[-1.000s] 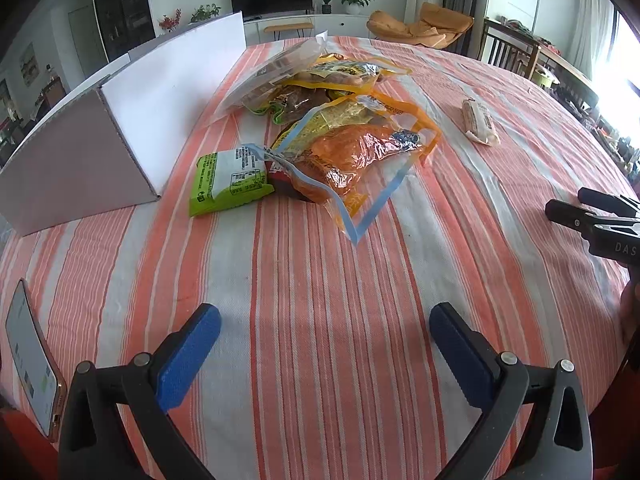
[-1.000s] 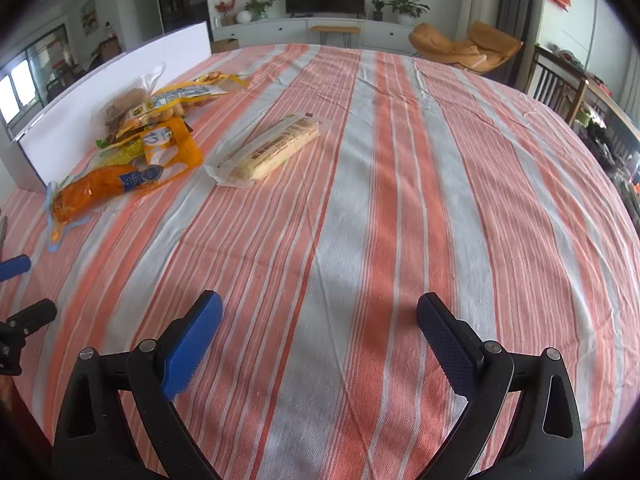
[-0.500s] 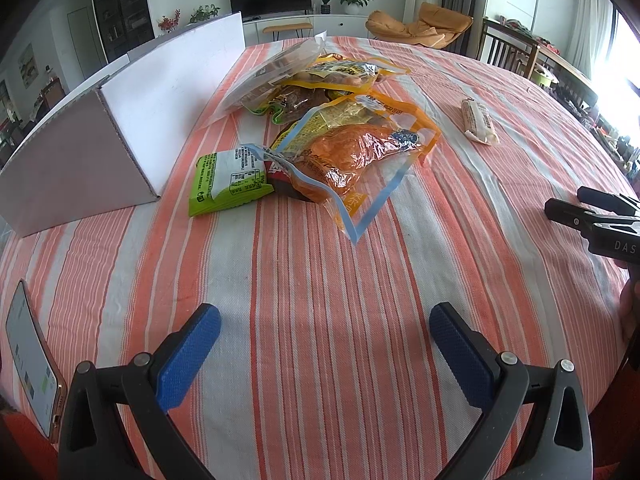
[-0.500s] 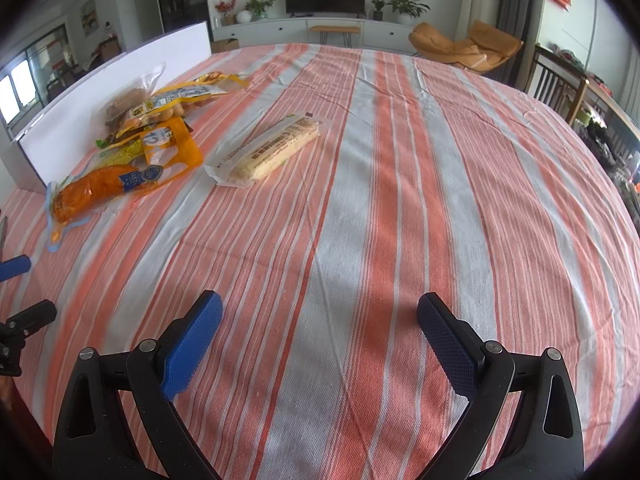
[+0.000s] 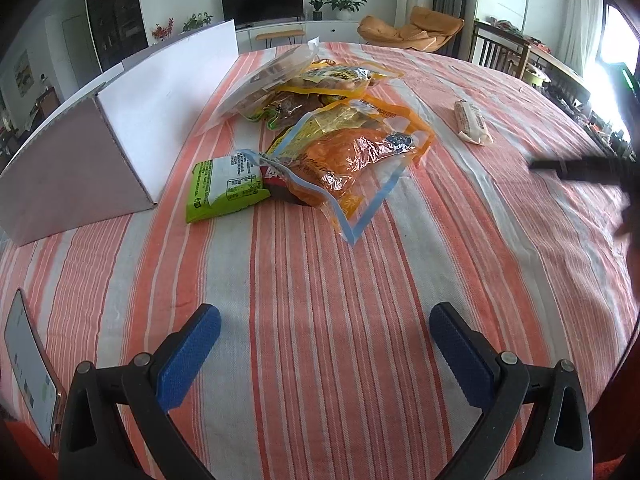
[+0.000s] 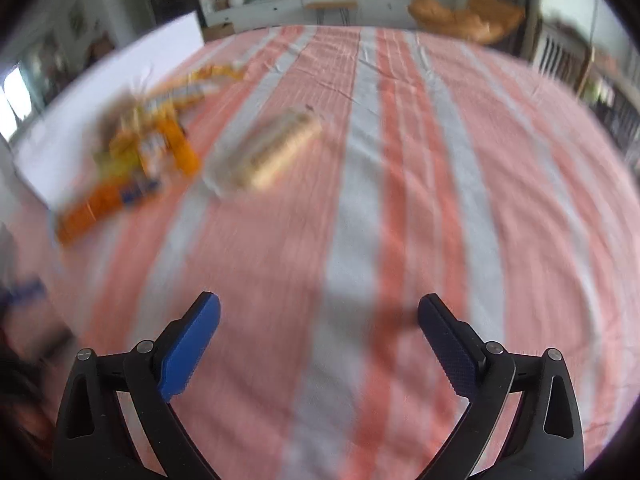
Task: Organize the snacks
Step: 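Reach the right tool to the wrapped bread bar and grasp it, then lift the bread bar with the right tool while the left tool grasps the orange sausage packet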
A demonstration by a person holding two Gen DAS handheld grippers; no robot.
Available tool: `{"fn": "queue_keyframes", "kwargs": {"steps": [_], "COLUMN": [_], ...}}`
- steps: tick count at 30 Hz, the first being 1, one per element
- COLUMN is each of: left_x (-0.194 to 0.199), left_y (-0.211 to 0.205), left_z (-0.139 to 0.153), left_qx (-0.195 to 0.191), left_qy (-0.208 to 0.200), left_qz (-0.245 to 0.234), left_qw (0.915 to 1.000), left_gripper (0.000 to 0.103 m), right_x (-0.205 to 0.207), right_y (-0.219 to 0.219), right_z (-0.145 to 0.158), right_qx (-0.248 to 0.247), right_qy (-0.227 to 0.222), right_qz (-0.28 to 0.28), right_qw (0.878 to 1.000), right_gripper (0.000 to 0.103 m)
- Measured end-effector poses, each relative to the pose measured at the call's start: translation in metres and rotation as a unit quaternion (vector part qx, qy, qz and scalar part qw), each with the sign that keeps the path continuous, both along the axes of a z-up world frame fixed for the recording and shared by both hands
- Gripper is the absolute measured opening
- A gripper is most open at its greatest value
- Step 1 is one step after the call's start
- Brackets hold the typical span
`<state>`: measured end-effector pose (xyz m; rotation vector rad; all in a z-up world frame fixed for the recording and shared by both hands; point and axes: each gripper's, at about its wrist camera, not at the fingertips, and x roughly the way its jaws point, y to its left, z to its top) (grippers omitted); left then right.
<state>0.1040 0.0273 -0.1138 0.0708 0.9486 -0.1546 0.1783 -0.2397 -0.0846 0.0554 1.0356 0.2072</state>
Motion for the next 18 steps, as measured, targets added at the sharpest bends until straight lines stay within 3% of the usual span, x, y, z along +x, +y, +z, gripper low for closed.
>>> {"fn": "queue_keyframes", "kwargs": {"steps": [1,4,10,11,12,13,18], "left_x": [0.000,-0.001,-0.004,-0.004,-0.005,-0.005,-0.007], "left_y": [0.000,0.000,0.002,0.001,0.001,0.002,0.002], "left_z": [0.000,0.000,-0.001,-0.001,0.000,-0.001,-0.001], "left_qx": [0.000,-0.001,-0.004,-0.004,-0.005,-0.005,-0.006], "left_qy": [-0.001,-0.004,-0.016,-0.017,-0.017,-0.018,-0.023], "left_qz": [-0.001,-0.003,-0.010,-0.010,-0.009,-0.009,-0.009], "left_qw": [1.0000,1.0000,0.9998,0.9998,0.9998,0.9998,0.9997], "left_gripper": [0.103,0.103,0.103,0.103,0.103,0.103,0.103], "right_x": [0.014,0.050,0.102,0.101,0.096,0.092,0.057], "right_y": [0.000,0.009,0.047,0.053,0.057,0.056,0.025], "right_z": [0.007,0.015,0.001,-0.003,-0.002,-0.001,0.000], "right_qx": [0.034,0.055,0.005,-0.017,-0.050,-0.056,-0.045], "right_qy": [0.003,0.010,0.012,0.011,-0.005,-0.011,-0.019], "right_qz": [-0.016,-0.044,-0.057,-0.056,-0.059,-0.056,-0.052], "right_qw": [0.999,0.997,0.998,0.998,0.997,0.997,0.997], "right_gripper": [0.099,0.099,0.093,0.075,0.044,0.036,0.034]}}
